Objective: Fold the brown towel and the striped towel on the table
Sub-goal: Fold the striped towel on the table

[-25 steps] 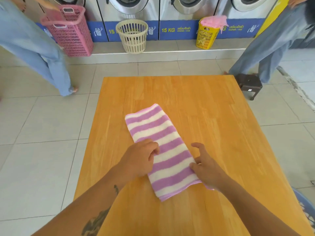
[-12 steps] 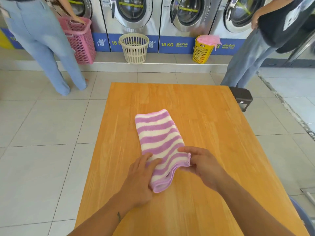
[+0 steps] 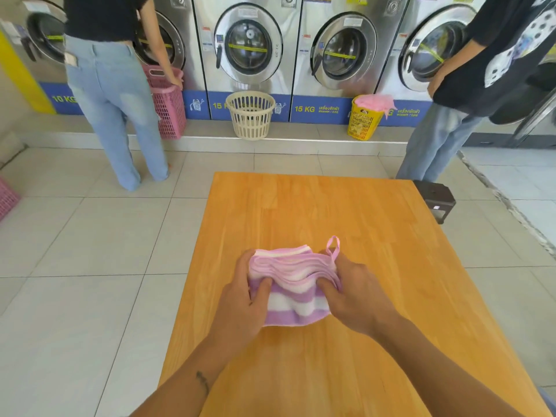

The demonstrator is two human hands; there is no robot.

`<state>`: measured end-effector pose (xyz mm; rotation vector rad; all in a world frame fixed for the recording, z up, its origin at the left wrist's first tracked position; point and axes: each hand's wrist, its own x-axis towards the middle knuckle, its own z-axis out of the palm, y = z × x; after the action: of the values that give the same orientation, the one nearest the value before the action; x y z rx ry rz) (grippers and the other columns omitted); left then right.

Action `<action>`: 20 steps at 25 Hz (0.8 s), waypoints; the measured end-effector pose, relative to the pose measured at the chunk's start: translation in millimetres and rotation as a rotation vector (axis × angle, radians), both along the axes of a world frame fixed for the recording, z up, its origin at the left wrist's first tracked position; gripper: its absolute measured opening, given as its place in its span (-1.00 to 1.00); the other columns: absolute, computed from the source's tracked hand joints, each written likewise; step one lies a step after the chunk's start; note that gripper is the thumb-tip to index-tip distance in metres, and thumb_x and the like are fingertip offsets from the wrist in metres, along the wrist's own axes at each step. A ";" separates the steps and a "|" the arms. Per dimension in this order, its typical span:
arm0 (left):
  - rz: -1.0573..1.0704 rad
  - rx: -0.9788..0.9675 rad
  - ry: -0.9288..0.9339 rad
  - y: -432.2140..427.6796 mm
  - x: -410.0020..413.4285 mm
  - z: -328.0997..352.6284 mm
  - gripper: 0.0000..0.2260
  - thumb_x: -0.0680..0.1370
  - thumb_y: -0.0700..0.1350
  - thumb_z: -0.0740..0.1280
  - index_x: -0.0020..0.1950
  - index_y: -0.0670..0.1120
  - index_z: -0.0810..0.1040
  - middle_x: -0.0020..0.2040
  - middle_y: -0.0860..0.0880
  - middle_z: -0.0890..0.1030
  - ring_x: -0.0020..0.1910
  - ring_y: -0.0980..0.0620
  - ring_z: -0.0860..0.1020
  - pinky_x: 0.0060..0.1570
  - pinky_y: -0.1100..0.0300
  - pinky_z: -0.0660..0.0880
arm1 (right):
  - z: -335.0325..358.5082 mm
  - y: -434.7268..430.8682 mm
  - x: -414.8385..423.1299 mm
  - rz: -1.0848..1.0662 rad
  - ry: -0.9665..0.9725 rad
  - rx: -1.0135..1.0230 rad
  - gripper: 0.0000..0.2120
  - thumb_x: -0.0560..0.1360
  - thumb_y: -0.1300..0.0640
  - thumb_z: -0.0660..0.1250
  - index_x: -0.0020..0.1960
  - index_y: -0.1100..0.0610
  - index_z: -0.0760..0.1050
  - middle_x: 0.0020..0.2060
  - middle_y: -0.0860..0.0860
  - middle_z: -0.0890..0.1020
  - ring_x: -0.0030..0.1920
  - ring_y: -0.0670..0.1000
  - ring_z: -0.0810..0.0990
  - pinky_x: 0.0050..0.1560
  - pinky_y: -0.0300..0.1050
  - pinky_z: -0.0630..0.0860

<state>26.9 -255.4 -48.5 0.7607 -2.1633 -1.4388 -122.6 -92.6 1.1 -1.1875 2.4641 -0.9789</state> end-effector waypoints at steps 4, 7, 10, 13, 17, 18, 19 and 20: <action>0.036 0.003 -0.096 -16.2 -16.1 -6.6 -0.45 0.64 -0.03 0.24 0.55 0.26 0.10 -0.12 -0.03 0.61 -0.28 0.05 0.56 -0.21 0.08 0.53 | -10.0 -19.2 -11.2 0.065 -0.007 0.105 -0.19 0.54 0.18 0.21 0.55 -0.32 -0.16 0.00 -0.17 0.62 -0.23 0.07 0.58 -0.17 0.02 0.52; -0.056 -0.098 -0.145 -19.5 -28.0 -14.2 -0.40 0.62 -0.16 0.22 0.56 0.28 0.12 0.23 0.03 0.49 -0.01 0.13 0.54 0.01 0.38 0.46 | -24.6 -37.8 -27.3 0.072 0.130 0.239 -0.24 0.56 0.20 0.14 0.55 -0.34 -0.11 -0.11 0.02 0.52 -0.16 0.18 0.55 -0.19 0.06 0.49; -0.089 -0.224 -0.203 -21.6 -40.2 -29.6 -0.44 0.60 -0.24 0.17 0.52 0.23 0.26 0.28 0.11 0.34 -0.20 0.12 0.51 -0.15 0.35 0.44 | -45.3 -57.5 -43.4 0.093 0.203 0.400 -0.36 0.56 0.23 0.11 0.54 -0.22 0.11 0.24 0.08 0.45 0.09 0.25 0.57 -0.04 0.08 0.53; -0.033 -0.293 -0.311 -29.2 -53.3 -48.3 -0.44 0.58 -0.28 0.15 0.54 0.14 0.29 0.29 0.04 0.31 -0.20 0.04 0.50 -0.17 0.12 0.51 | -66.3 -74.3 -58.8 0.129 0.186 0.504 -0.40 0.56 0.23 0.12 0.52 -0.18 0.18 0.33 0.06 0.38 0.15 0.26 0.56 0.02 0.07 0.49; 0.020 -0.423 -0.551 -37.0 -69.2 -67.1 -0.45 0.56 -0.17 0.10 0.57 0.08 0.25 0.34 -0.03 0.31 0.12 -0.07 0.45 0.09 0.07 0.45 | -97.3 -80.5 -70.6 0.113 0.176 0.581 -0.43 0.54 0.19 0.15 0.50 -0.18 0.23 0.43 0.07 0.28 0.32 0.19 0.39 0.17 0.06 0.48; 0.037 -0.495 -0.627 -37.3 -71.4 -71.5 -0.45 0.55 -0.12 0.07 0.57 0.09 0.24 0.37 -0.03 0.30 0.21 -0.09 0.39 0.19 0.05 0.40 | -104.3 -79.4 -71.2 0.093 0.218 0.574 -0.43 0.52 0.18 0.16 0.48 -0.19 0.24 0.43 0.08 0.28 0.31 0.19 0.36 0.16 0.06 0.48; 0.058 -0.548 -0.673 -36.9 -72.6 -75.6 -0.45 0.55 -0.07 0.05 0.57 0.10 0.22 0.40 -0.03 0.28 0.25 -0.09 0.33 0.24 0.04 0.35 | -110.1 -78.6 -71.7 0.075 0.267 0.545 -0.43 0.51 0.17 0.18 0.47 -0.20 0.27 0.39 0.10 0.31 0.26 0.20 0.37 0.13 0.06 0.48; 0.073 -0.578 -0.701 -36.3 -73.4 -79.4 -0.45 0.55 -0.04 0.02 0.57 0.10 0.22 0.42 -0.03 0.26 0.27 -0.09 0.30 0.26 0.02 0.32 | -115.1 -78.1 -72.9 0.067 0.299 0.514 -0.44 0.49 0.17 0.19 0.45 -0.20 0.30 0.33 0.11 0.36 0.21 0.21 0.39 0.09 0.06 0.47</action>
<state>-46.5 -291.7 -127.9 1.2052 -2.8119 -0.4568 -195.5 -170.7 -114.0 -1.2843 2.6378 -0.1262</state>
